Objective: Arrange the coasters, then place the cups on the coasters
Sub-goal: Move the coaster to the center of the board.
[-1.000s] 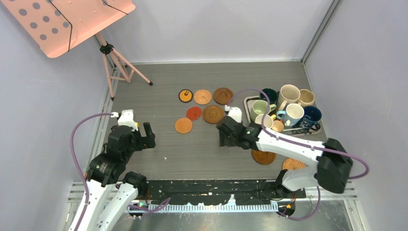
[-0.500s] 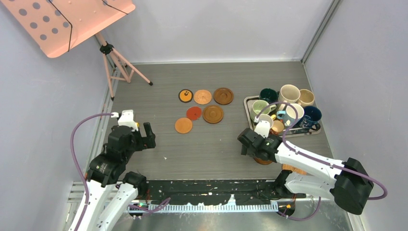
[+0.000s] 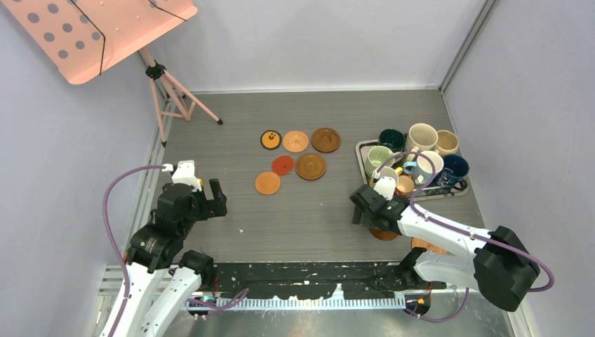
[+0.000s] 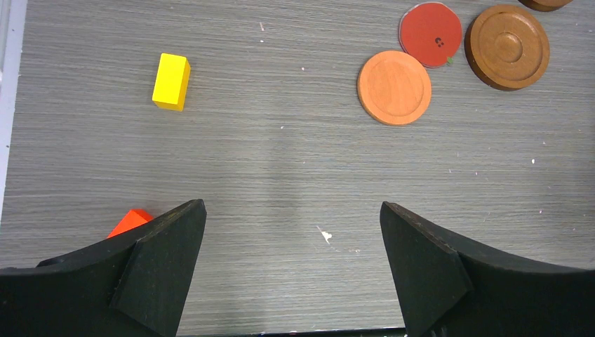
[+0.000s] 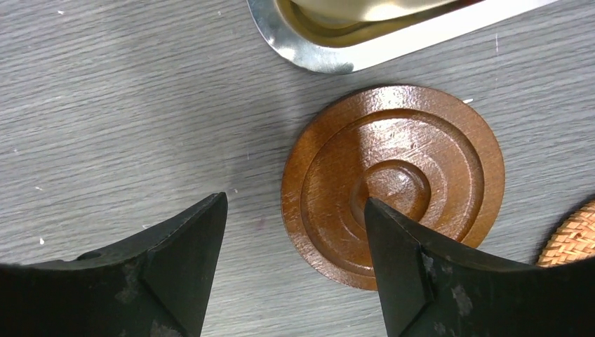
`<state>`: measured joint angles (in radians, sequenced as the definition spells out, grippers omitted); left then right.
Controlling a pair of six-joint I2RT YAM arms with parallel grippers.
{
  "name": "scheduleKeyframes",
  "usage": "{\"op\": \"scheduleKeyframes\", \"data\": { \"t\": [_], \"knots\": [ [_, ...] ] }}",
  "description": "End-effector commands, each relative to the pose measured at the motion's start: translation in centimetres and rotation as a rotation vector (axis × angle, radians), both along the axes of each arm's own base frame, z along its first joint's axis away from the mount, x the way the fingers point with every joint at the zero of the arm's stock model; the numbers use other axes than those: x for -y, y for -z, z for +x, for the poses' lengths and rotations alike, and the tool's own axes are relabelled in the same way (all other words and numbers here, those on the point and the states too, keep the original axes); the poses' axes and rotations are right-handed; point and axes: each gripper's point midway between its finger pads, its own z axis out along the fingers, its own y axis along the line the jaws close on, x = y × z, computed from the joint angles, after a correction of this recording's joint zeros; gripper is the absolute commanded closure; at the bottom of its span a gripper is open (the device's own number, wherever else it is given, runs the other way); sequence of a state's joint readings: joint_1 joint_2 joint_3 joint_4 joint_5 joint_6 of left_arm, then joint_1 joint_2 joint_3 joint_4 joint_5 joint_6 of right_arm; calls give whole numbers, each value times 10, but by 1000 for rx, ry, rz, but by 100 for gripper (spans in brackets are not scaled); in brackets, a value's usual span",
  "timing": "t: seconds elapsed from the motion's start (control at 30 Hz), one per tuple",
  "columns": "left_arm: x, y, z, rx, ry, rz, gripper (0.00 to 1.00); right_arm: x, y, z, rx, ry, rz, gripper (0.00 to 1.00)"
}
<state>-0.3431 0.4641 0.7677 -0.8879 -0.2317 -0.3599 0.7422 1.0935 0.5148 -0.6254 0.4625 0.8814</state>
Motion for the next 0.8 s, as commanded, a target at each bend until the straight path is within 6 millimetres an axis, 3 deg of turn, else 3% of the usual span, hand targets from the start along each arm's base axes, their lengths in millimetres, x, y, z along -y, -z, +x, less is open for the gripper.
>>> {"op": "scheduleKeyframes", "data": {
  "t": [0.0, 0.17, 0.3, 0.43, 0.6, 0.77],
  "knots": [
    [2, -6, 4, 33, 2, -12, 2, -3, 2, 8, 14, -4, 8, 21],
    [2, -7, 4, 35, 3, -13, 2, -13, 7, 5, -10, -32, 52, 23],
    [3, -6, 4, 34, 5, -13, 2, -36, 6, -1, -32, -94, 151, 29],
    [3, -7, 4, 36, 5, -14, 2, -69, -4, -9, -43, -165, 252, 31],
    [2, -7, 4, 35, 2, -13, 2, -127, -18, -19, -51, -265, 363, 32],
    [1, -7, 4, 37, -3, -12, 2, -186, -14, -19, -70, -420, 383, 32]
  ]
}}
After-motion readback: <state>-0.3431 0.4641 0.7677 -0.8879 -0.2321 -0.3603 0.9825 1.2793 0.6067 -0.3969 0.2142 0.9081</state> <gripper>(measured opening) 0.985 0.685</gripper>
